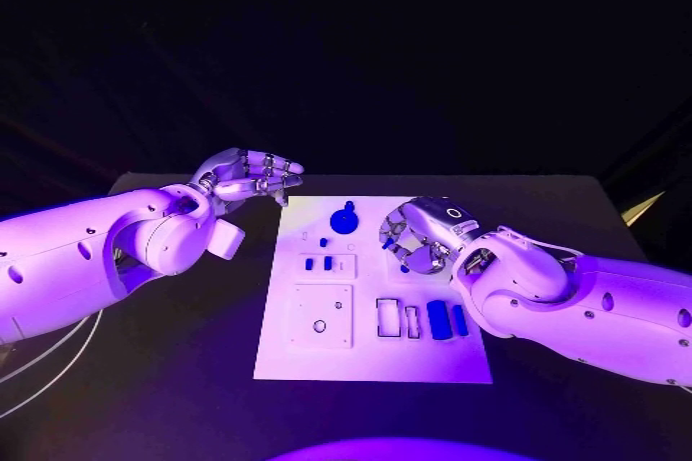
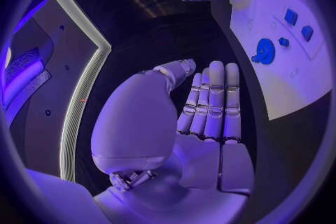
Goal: Assemble the parts on the task board
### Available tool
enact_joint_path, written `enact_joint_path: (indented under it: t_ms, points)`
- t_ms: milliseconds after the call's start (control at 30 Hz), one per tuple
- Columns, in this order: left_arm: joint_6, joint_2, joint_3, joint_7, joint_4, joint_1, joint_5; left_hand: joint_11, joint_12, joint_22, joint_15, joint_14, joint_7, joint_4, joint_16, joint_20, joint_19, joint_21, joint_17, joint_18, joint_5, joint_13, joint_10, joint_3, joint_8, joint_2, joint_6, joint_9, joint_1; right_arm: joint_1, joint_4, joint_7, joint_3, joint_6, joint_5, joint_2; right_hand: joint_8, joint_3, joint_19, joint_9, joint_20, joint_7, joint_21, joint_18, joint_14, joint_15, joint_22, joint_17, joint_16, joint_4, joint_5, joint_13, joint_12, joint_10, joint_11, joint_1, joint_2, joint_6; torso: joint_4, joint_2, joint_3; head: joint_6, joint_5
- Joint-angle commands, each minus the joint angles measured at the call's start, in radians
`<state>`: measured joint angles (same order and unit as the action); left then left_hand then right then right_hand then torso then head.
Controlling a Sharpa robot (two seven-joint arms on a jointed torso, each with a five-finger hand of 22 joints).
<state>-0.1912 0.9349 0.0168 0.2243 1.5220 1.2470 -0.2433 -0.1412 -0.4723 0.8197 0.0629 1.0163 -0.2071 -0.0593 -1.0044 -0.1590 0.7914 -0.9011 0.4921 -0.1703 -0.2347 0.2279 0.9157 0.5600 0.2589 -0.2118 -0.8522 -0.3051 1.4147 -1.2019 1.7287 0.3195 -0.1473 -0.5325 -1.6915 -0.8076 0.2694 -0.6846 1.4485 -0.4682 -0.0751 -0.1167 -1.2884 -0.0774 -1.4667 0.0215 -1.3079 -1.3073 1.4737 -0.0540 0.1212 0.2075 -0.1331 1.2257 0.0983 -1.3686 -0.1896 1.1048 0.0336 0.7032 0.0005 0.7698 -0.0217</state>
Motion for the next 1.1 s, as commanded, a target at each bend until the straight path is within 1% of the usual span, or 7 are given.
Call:
enact_joint_path:
  t_ms: [33, 167, 333, 500, 567, 733, 1100]
  points:
    - [-0.002, -0.007, 0.0, 0.009, -0.002, 0.0, 0.0, 0.001, -0.002, -0.001, 0.003, -0.007, -0.001, 0.005, 0.004, -0.005, 0.0, 0.005, -0.001, -0.011, -0.003, -0.001, -0.009, 0.001, -0.004, 0.003, 0.007, 0.002, 0.004, 0.008, 0.013, -0.024, -0.002, 0.004, 0.005, 0.021, 0.005, -0.001, 0.004, -0.001, 0.0, 0.002, -0.002, 0.019, -0.062, 0.007, -0.14, -0.066, -0.002, -0.005, 0.003, 0.0, -0.004, 0.06, -0.053, 0.007, 0.005, 0.007, -0.0007, 0.0, -0.001, 0.004, -0.025]
    - [-0.007, -0.015, 0.0, 0.01, -0.006, 0.0, 0.002, 0.001, -0.002, -0.001, 0.003, -0.007, -0.001, 0.005, 0.004, -0.005, 0.0, 0.005, -0.001, -0.011, -0.003, -0.001, -0.009, 0.001, -0.004, 0.003, 0.007, 0.002, 0.004, 0.023, 0.016, -0.03, -0.006, 0.018, 0.003, 0.056, 0.005, -0.001, 0.004, -0.001, 0.0, 0.002, -0.002, 0.019, -0.062, 0.007, -0.14, -0.066, -0.002, -0.005, 0.003, 0.0, -0.004, 0.06, -0.053, 0.007, 0.005, 0.007, 0.0005, 0.0, -0.0016, 0.004, -0.046]
    - [-0.014, -0.027, 0.001, 0.012, -0.01, 0.0, 0.004, 0.0, -0.002, -0.001, 0.004, -0.007, -0.002, 0.004, 0.005, -0.006, -0.001, 0.006, -0.001, -0.011, -0.003, -0.001, -0.01, 0.0, -0.004, 0.003, 0.008, 0.002, 0.003, 0.049, 0.002, -0.036, -0.011, 0.032, -0.005, 0.095, 0.004, -0.001, 0.003, -0.001, 0.0, 0.001, 0.0, 0.019, -0.062, 0.007, -0.14, -0.065, -0.003, -0.005, 0.002, 0.0, -0.003, 0.059, -0.053, 0.008, 0.005, 0.006, 0.0004, 0.001, -0.0023, 0.01, -0.063]
    - [-0.014, -0.04, 0.001, 0.013, -0.018, 0.0, 0.006, 0.0, -0.003, -0.002, 0.004, -0.007, -0.002, 0.003, 0.005, -0.006, -0.001, 0.006, -0.001, -0.011, -0.002, -0.001, -0.01, -0.001, -0.004, 0.003, 0.008, 0.002, 0.001, 0.07, -0.022, -0.039, -0.014, 0.049, -0.009, 0.128, 0.004, -0.002, 0.002, -0.001, 0.0, 0.001, 0.002, 0.018, -0.062, 0.007, -0.139, -0.066, -0.002, -0.006, 0.002, 0.0, -0.002, 0.059, -0.053, 0.008, 0.006, 0.006, -0.0008, 0.001, -0.0012, 0.015, -0.081]
    - [-0.014, -0.045, 0.001, 0.014, -0.023, 0.0, 0.008, 0.0, -0.003, -0.002, 0.004, -0.007, -0.002, 0.003, 0.005, -0.006, -0.001, 0.006, -0.001, -0.011, -0.002, -0.001, -0.01, -0.001, -0.004, 0.003, 0.008, 0.002, 0.001, 0.076, -0.028, -0.04, -0.015, 0.055, -0.01, 0.137, 0.003, -0.002, 0.001, 0.0, 0.0, 0.001, 0.004, 0.018, -0.062, 0.007, -0.138, -0.064, -0.003, -0.006, 0.002, 0.0, -0.002, 0.059, -0.053, 0.008, 0.006, 0.005, -0.0004, 0.002, 0.0002, 0.016, -0.086]
    - [-0.014, -0.051, 0.001, 0.015, -0.031, 0.0, 0.01, 0.0, -0.003, -0.002, 0.004, -0.007, -0.002, 0.003, 0.005, -0.006, -0.001, 0.006, -0.001, -0.011, -0.002, -0.001, -0.01, -0.001, -0.004, 0.003, 0.008, 0.002, 0.001, 0.09, -0.034, -0.042, -0.016, 0.064, -0.011, 0.153, 0.003, -0.003, 0.001, 0.0, 0.0, 0.001, 0.004, 0.018, -0.062, 0.007, -0.138, -0.064, -0.003, -0.006, 0.002, 0.0, -0.001, 0.058, -0.052, 0.008, 0.007, 0.005, -0.0012, 0.001, 0.0002, 0.029, -0.102]
    - [-0.014, -0.055, 0.001, 0.014, -0.035, 0.0, 0.01, 0.0, -0.004, -0.002, 0.005, -0.008, -0.002, 0.002, 0.005, -0.007, -0.002, 0.008, -0.001, -0.01, -0.003, -0.001, -0.011, -0.002, -0.004, 0.004, 0.008, 0.002, 0.0, 0.102, -0.04, -0.037, -0.017, 0.079, -0.012, 0.164, 0.002, -0.003, 0.001, 0.0, 0.0, 0.0, 0.004, 0.018, -0.062, 0.007, -0.139, -0.065, -0.003, -0.007, 0.002, 0.0, 0.001, 0.057, -0.052, 0.009, 0.007, 0.004, 0.0001, 0.001, -0.0003, 0.043, -0.11]
